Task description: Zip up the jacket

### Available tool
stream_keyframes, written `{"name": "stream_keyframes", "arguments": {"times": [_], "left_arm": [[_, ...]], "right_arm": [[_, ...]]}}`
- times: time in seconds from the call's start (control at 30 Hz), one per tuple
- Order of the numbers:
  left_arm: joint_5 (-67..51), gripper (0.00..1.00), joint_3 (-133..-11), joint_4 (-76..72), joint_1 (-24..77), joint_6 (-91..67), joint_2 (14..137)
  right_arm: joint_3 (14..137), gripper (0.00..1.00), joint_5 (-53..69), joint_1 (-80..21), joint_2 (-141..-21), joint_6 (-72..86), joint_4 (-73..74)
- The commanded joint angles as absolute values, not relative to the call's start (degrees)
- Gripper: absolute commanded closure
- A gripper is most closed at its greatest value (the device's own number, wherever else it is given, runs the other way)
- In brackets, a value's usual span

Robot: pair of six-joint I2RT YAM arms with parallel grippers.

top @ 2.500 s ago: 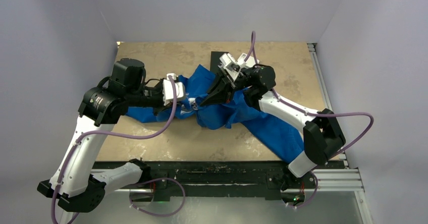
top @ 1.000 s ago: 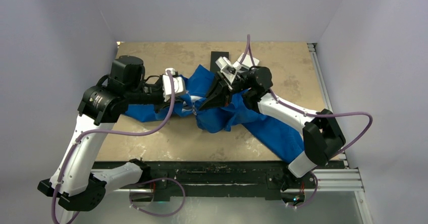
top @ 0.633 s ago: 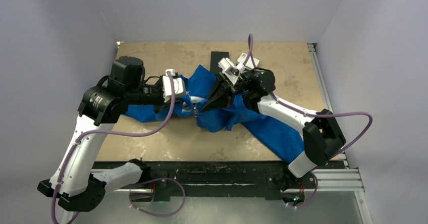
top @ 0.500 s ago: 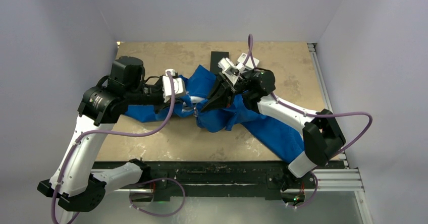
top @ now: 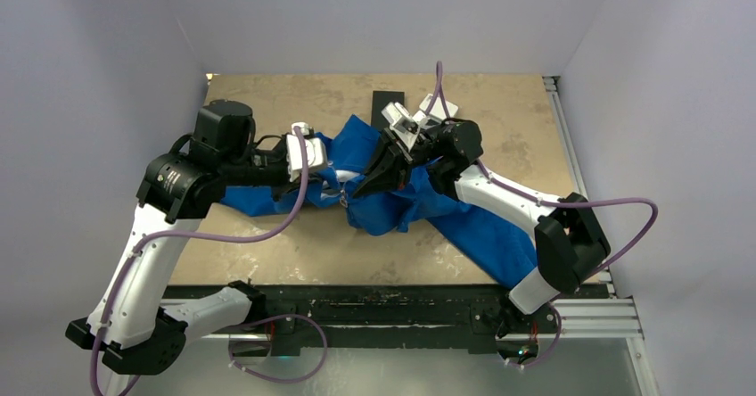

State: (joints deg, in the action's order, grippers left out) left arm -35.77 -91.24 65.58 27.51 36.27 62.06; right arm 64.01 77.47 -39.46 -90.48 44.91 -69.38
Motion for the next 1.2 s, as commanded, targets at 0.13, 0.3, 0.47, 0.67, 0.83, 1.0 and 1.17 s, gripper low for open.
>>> {"name": "stream_keyframes", "arguments": {"times": [0.13,0.3,0.47,0.67,0.83,1.0,1.17], "left_arm": [[-36.91,1.0,-90.84,64.75,27.33,37.79,60.37],[-36.83,1.0,-90.71,64.86,27.33,38.08,60.38],[-36.82,1.0,-90.7,64.92,27.33,38.19,60.3],[-36.76,1.0,-90.79,64.86,27.31,38.13,60.12],[-36.63,1.0,-91.86,64.79,27.33,38.06,60.48],[-37.09,1.0,-93.14,64.95,27.42,37.84,61.1],[-37.18,1.0,-92.61,65.16,27.42,37.87,60.66]], "right_arm": [[66.52,1.0,75.5,-39.73,-89.2,45.43,-71.96],[66.79,1.0,75.32,-39.81,-90.28,47.54,-74.94],[67.48,1.0,75.36,-39.81,-91.3,49.99,-77.67],[67.19,1.0,75.5,-39.81,-91.65,49.94,-77.39],[66.37,1.0,75.36,-39.8,-90.15,44.56,-71.05],[67.17,1.0,74.12,-39.79,-88.15,35.72,-59.09],[67.58,1.0,73.8,-39.79,-87.61,35.42,-58.55]]}}
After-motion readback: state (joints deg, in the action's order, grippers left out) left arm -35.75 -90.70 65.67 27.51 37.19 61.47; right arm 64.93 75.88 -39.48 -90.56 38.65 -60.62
